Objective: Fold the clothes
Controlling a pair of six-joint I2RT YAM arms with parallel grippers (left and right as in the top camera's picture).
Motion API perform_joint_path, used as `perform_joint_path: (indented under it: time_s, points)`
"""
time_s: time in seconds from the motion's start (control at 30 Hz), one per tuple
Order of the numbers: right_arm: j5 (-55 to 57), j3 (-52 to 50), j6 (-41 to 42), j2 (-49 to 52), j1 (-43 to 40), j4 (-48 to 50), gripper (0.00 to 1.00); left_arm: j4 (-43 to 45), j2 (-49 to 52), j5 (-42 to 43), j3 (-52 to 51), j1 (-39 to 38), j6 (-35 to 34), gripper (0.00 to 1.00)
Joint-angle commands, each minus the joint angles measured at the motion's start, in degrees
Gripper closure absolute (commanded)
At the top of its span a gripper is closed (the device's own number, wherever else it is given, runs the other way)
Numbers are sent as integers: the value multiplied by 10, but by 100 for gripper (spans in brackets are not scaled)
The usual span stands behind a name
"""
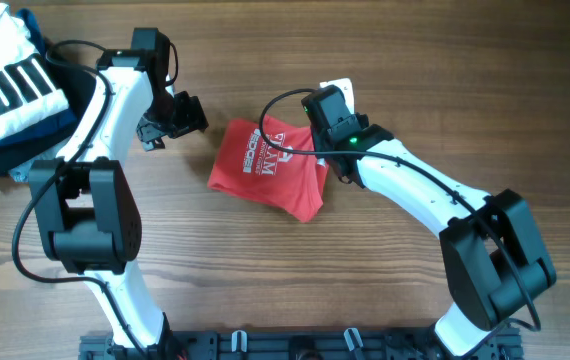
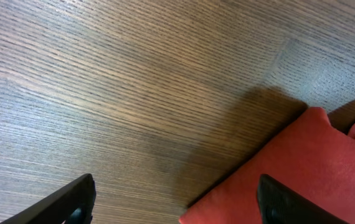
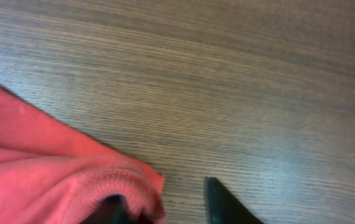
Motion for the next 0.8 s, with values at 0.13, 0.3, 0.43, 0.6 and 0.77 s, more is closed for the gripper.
perform_joint_path:
  time_s: [0.13, 0.3, 0.43, 0.6, 0.77]
  points:
    - [2, 6, 16, -21, -2, -50, 44, -21, 5, 8, -1, 0, 1, 21]
    - [-9, 6, 27, -70, -2, -71, 44, -41, -26, 38, -1, 0, 2, 22]
    - [-69, 6, 18, -135, -2, -68, 45, -40, -63, 76, -1, 0, 2, 22]
    - [-266, 6, -66, -148, -2, -39, 54, -28, -72, 97, -2, -22, 14, 21]
    - [-334, 6, -79, -101, -2, -38, 73, -14, -70, 85, -24, -62, 16, 21]
